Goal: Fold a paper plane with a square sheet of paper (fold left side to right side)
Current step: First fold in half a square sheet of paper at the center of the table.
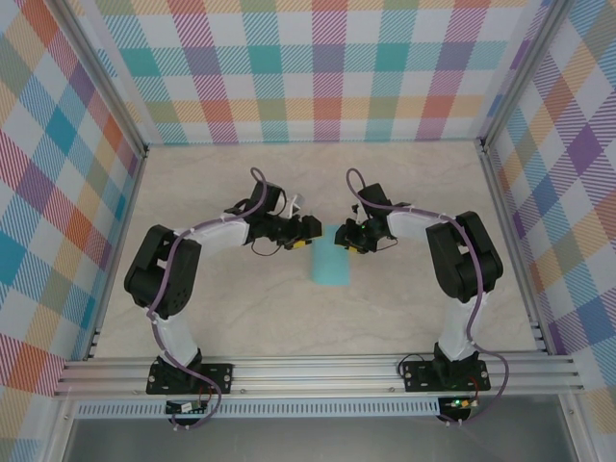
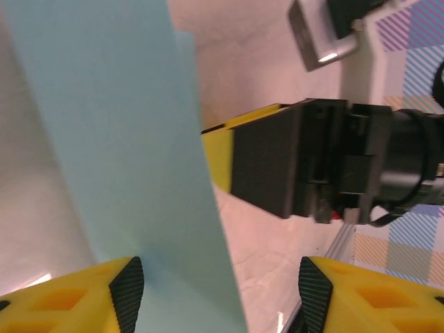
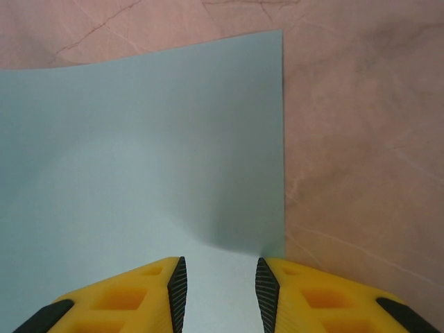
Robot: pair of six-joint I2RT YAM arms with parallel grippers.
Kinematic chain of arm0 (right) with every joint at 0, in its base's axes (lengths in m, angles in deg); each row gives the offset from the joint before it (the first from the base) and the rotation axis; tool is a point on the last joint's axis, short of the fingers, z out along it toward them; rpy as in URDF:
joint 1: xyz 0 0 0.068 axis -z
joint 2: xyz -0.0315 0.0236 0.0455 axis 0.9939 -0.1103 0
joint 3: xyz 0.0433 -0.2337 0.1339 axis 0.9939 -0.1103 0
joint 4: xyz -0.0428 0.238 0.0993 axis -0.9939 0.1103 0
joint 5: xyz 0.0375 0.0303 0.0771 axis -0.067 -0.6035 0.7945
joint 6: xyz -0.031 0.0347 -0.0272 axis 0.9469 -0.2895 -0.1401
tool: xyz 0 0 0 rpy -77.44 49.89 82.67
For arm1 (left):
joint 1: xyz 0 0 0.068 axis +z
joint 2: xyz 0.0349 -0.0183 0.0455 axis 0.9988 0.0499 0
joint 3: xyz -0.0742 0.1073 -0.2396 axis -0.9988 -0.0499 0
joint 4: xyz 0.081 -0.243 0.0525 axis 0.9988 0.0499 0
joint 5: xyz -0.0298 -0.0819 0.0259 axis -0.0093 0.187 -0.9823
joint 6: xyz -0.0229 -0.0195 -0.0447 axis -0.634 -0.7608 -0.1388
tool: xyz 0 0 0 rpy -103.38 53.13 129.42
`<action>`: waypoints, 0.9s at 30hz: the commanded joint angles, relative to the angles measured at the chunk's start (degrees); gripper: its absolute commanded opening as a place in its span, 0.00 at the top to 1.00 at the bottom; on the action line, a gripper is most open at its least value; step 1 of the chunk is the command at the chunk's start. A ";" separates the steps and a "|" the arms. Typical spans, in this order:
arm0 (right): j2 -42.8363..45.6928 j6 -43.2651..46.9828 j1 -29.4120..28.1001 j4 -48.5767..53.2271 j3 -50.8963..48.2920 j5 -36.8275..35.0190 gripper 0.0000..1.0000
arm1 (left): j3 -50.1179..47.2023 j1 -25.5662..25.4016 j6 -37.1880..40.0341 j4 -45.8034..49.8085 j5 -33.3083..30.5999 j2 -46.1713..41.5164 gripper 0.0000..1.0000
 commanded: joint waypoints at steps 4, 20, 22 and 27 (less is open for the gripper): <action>-0.30 -0.98 -0.40 0.62 -2.48 -1.00 0.64 | 3.53 -2.70 -1.84 -2.62 1.39 3.61 0.37; 14.59 -3.95 4.70 -9.00 -9.84 13.75 0.61 | 4.74 -3.32 -1.53 -2.03 0.27 5.65 0.66; 14.16 -5.94 4.61 -12.09 -10.55 16.52 0.61 | 4.73 -3.39 -1.56 -1.98 0.20 5.79 0.68; 11.24 -7.31 3.52 -13.04 -8.77 18.75 0.61 | 4.71 -3.58 -1.34 -1.87 0.11 5.88 0.70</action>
